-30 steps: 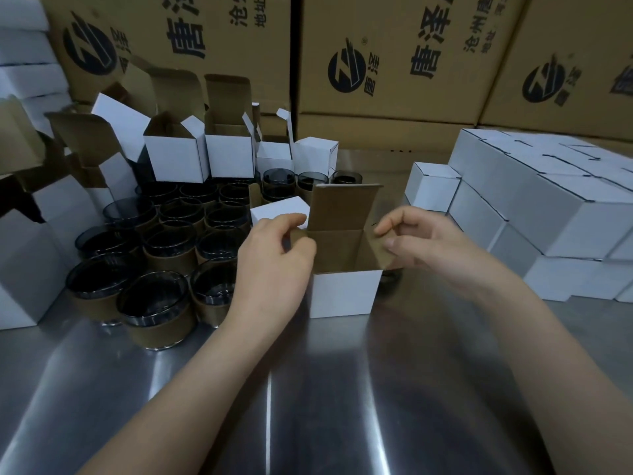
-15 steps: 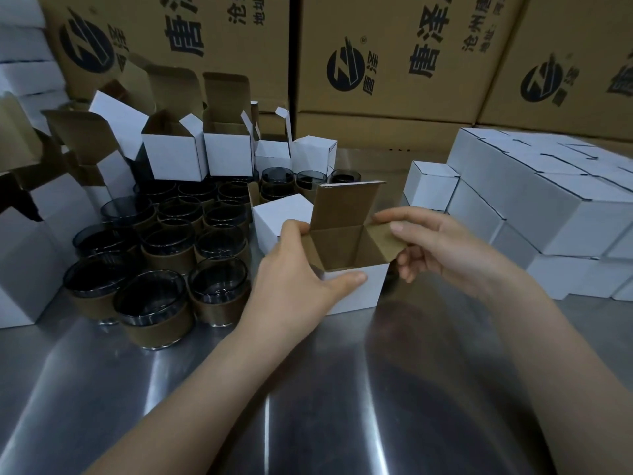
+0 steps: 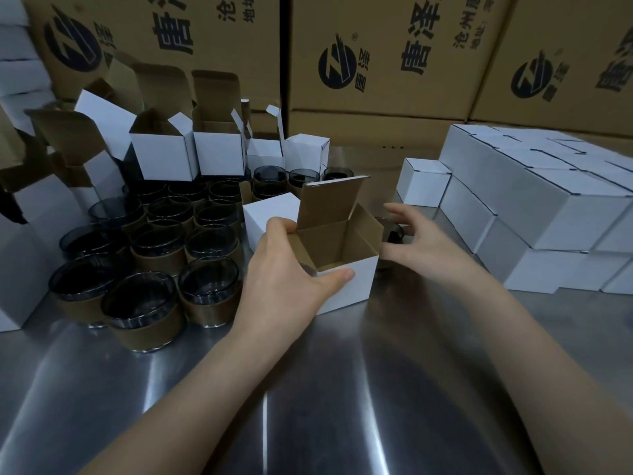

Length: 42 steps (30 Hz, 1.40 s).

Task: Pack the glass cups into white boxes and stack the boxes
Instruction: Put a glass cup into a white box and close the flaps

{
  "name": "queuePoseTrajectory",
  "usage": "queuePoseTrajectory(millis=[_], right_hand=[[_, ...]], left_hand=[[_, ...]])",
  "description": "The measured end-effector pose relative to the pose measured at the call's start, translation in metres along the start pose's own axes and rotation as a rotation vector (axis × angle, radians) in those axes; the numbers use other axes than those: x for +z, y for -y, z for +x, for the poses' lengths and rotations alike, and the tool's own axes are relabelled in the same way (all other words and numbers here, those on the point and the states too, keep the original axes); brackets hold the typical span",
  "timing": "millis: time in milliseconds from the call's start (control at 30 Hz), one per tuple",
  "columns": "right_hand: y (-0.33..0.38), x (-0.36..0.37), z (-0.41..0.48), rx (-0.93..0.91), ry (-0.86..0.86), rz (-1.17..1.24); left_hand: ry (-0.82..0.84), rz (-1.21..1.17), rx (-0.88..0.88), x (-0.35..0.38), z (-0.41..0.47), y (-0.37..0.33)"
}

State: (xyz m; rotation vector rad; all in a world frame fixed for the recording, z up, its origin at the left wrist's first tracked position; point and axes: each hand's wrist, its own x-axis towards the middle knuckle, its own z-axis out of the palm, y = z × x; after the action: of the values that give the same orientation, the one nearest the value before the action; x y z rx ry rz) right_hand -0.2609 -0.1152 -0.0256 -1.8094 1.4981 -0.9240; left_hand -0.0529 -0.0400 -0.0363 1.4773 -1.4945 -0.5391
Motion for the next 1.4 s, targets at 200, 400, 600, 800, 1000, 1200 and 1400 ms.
queuePoseTrajectory(millis=[200,400,600,800,1000,1200,1400], right_hand=[[-0.005,0.005,0.005,0.051,-0.093,0.062],[0.006,-0.018,0.001,0.058,-0.224,0.437],[0.027,-0.033,-0.010,-0.189,-0.158,0.842],[0.042,-0.038,-0.021,-0.370,0.145,0.840],[0.059,-0.023,-0.039,-0.496,0.245,0.640],[0.056,-0.012,-0.040,-0.511,0.107,0.234],[0.054,-0.010,-0.037,-0.441,-0.006,0.022]], left_hand=[[-0.016,0.019,0.005,0.000,0.000,0.001],[-0.012,0.045,0.011,0.000,0.000,0.001],[-0.009,0.043,0.022,0.001,-0.001,0.001],[0.003,0.059,0.034,0.002,-0.001,0.002],[0.028,0.021,0.055,0.004,-0.005,-0.001],[0.013,0.040,0.072,0.007,-0.006,-0.002],[0.007,0.070,0.086,0.008,-0.006,-0.002]])
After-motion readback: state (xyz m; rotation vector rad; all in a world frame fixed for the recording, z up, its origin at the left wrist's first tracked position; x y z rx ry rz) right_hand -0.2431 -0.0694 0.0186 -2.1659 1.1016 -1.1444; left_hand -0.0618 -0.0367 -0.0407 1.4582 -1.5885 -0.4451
